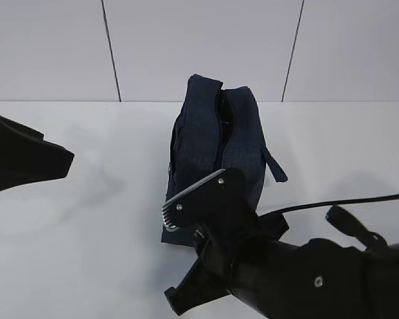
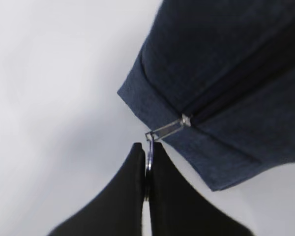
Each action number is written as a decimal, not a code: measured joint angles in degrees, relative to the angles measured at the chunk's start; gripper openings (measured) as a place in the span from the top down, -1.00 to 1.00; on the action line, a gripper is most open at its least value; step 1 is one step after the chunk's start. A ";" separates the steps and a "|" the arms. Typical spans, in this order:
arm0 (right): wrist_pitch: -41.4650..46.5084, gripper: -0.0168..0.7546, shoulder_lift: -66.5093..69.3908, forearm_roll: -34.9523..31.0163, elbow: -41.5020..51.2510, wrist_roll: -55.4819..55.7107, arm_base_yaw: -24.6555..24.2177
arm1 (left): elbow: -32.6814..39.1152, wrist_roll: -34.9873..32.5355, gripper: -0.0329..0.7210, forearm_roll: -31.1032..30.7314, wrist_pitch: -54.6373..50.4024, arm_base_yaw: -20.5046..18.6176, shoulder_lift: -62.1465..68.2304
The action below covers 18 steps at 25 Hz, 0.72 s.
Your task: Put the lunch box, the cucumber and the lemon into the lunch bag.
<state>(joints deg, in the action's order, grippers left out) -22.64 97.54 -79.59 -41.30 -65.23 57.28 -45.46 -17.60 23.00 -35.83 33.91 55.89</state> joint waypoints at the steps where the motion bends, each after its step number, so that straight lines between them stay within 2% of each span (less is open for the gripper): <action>1: 0.00 0.90 0.47 1.71 0.56 2.36 0.00 | 0.00 0.00 -0.16 0.00 0.00 0.00 0.00; 8: -0.49 0.90 1.51 21.65 4.53 24.84 -0.40 | 0.00 0.00 -0.16 0.00 0.00 0.00 0.04; 14: 2.42 0.90 1.51 45.29 5.69 44.57 -3.31 | 0.00 0.00 -0.16 0.00 0.00 0.00 0.04; 16: 4.17 0.90 1.51 50.99 5.69 48.28 -4.79 | 0.00 0.00 -0.16 0.00 0.00 0.00 0.04; 18: 5.04 0.90 1.51 53.51 5.69 49.03 -5.72 | 0.00 0.00 -0.16 0.00 0.00 0.00 0.04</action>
<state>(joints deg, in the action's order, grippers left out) -17.59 99.05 -26.09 -35.61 -16.20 51.56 -45.46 -17.60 23.00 -35.83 33.91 55.93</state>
